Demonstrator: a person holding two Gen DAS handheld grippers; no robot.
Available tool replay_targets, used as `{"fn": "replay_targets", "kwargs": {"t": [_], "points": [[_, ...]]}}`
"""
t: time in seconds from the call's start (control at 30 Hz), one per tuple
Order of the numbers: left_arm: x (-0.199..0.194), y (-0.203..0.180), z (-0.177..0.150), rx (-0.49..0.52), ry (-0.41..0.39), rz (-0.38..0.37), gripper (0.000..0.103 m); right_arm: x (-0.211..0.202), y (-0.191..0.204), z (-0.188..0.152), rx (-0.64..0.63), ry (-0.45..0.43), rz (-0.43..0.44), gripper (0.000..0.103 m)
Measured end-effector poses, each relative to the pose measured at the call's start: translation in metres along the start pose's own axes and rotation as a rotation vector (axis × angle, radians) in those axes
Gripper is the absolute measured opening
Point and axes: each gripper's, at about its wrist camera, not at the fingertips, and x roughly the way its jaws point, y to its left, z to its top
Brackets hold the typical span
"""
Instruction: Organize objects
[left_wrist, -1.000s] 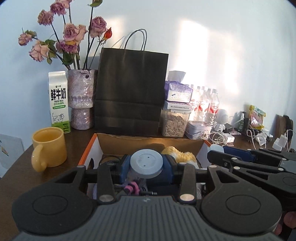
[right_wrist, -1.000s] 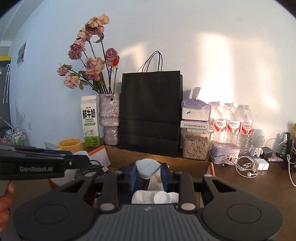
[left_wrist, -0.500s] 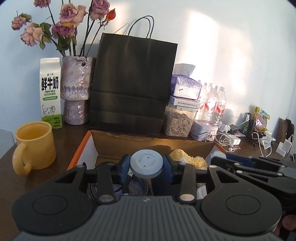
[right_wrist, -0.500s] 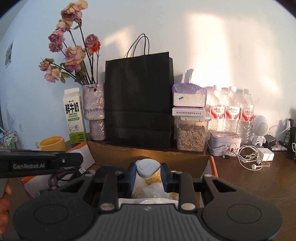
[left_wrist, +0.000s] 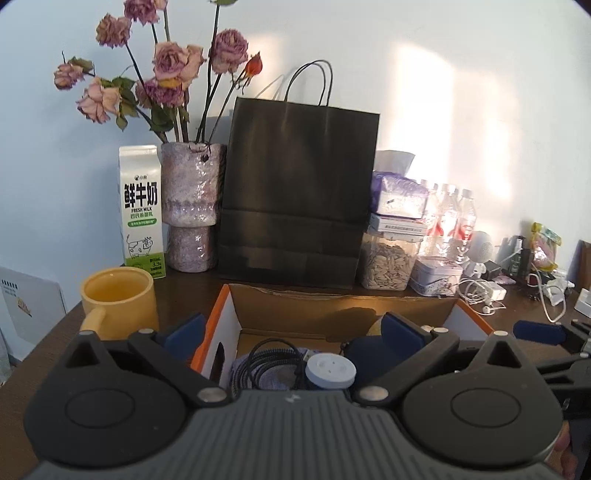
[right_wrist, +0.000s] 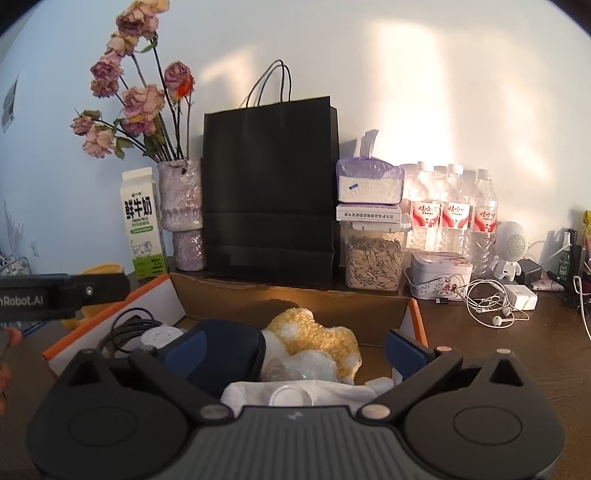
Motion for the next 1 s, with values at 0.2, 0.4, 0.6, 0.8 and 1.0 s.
{"fn": "replay_targets", "kwargs": {"t": [0.2,0.4,0.6,0.8,1.0], "points": [[-0.044,0.004,-0.010,0.019,0.043,-0.012,0.103,-0.046,0.012,-0.003,0.002,-0.009,0.023,0.103],[-0.093,0.006,-0.030,0.038,0.108,0.013,0.103,-0.100,0.027,-0.021,-0.003,0.018,0.039,0.103],[-0.133,0.013,-0.051,0.028,0.142,0.021,0.103,-0.142,0.037,-0.034,0.009,0.044,0.033,0.103],[-0.156,0.012,-0.069,0.025,0.166,0.021,0.103,-0.162,0.040,-0.049,0.033,0.089,0.035,0.103],[-0.167,0.009,-0.077,0.026,0.178,0.020,0.103,-0.173,0.043,-0.055,0.037,0.097,0.036,0.103]]}}
